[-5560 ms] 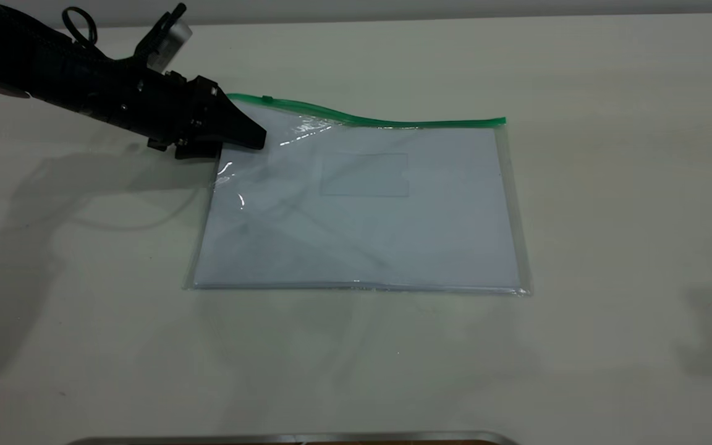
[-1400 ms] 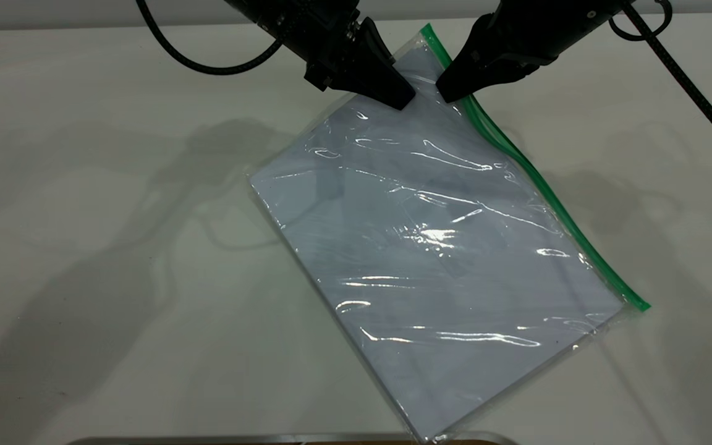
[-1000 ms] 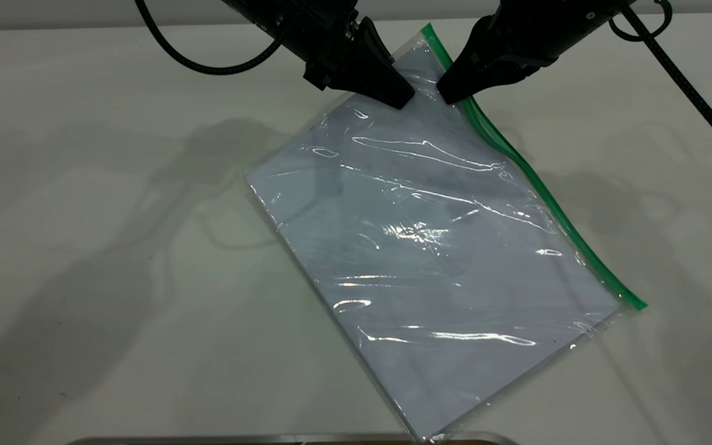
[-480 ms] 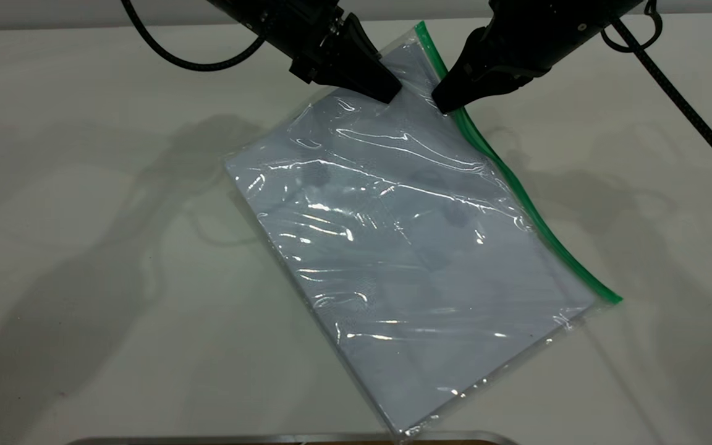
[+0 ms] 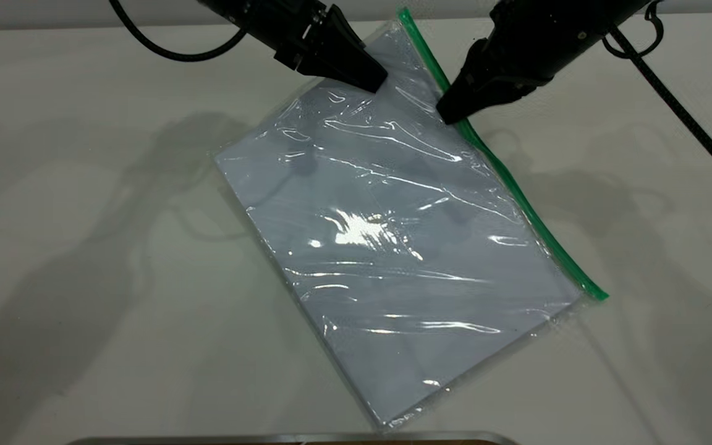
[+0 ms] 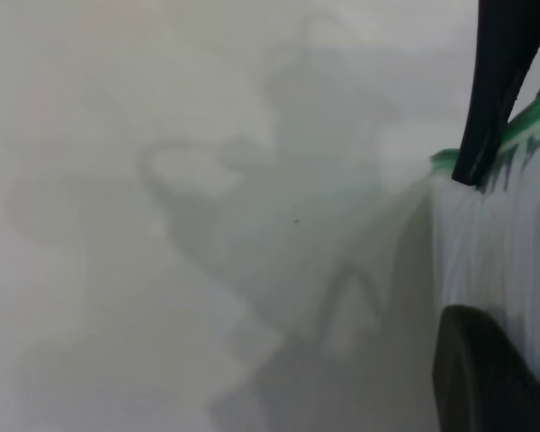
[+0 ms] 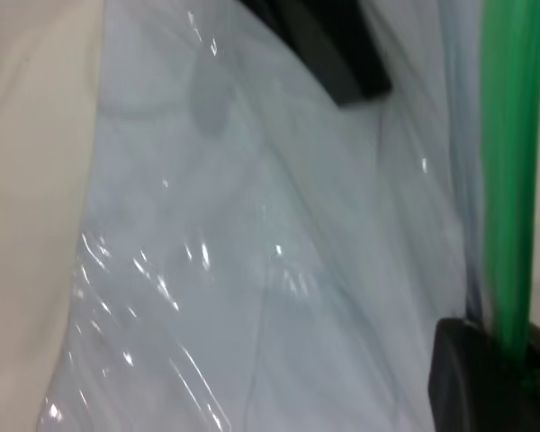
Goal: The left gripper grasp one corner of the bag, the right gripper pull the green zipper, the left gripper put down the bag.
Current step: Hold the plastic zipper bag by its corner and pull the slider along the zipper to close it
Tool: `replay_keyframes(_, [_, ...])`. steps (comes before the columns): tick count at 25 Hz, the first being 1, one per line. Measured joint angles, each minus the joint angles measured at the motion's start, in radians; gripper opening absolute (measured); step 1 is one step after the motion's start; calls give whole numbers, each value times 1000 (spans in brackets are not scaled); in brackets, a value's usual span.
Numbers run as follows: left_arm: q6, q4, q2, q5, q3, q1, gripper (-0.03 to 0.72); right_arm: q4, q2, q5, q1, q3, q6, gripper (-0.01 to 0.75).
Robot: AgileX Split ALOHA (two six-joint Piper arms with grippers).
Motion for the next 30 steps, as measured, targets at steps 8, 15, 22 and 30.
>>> replay_keyframes(8, [-20,23,0,-44,-3,62,50,-223,49,-9,-6,16,131,41])
replay_keyframes(15, [-23,34,0,-50,-4,59,50,-460,48,16,-7,15,357,43])
replay_keyframes(22, [-33,38,0,-64,-4,54,50,-687,48,103,-48,16,585,48])
replay_keyframes(30, [-36,62,0,-82,-6,63,50,-753,48,175,-94,17,658,51])
